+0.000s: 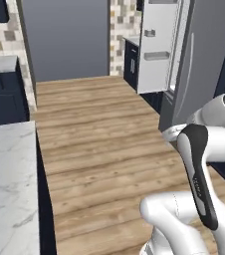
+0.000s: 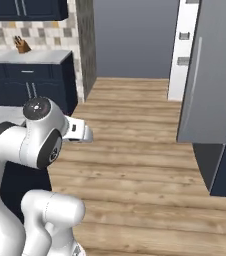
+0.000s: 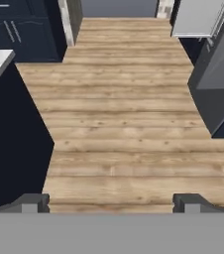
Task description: Retrieve the apple and kiwi from the fridge and place them into the bowl on the dining table.
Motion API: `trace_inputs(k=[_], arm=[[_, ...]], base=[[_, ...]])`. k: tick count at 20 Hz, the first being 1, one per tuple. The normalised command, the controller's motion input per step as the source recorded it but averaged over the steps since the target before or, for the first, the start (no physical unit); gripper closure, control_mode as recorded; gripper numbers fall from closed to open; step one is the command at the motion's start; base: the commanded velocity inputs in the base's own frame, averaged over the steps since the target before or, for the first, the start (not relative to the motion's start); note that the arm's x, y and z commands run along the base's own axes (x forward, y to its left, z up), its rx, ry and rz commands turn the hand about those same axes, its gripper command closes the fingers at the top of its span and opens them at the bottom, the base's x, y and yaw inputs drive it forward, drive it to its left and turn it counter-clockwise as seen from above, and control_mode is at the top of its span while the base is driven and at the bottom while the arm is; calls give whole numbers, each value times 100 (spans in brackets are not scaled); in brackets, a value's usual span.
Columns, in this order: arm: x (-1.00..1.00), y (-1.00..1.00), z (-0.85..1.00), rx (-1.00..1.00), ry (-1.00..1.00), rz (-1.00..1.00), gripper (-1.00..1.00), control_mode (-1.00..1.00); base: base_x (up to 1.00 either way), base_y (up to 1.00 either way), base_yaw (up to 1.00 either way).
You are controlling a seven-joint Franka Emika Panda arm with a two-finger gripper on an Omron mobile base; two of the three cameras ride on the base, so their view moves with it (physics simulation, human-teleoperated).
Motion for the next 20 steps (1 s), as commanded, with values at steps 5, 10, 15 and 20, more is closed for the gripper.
trace_inputs(k=[5, 10, 15, 20], arm=[[0, 0, 0, 0, 0, 0, -100, 100], [0, 0, 0, 0, 0, 0, -100, 100], [0, 0, 0, 0, 0, 0, -100, 100], [0, 0, 0, 0, 0, 0, -100, 100]], base=[[100, -2, -35], [100, 2, -40], [100, 21, -43], [100, 42, -45]])
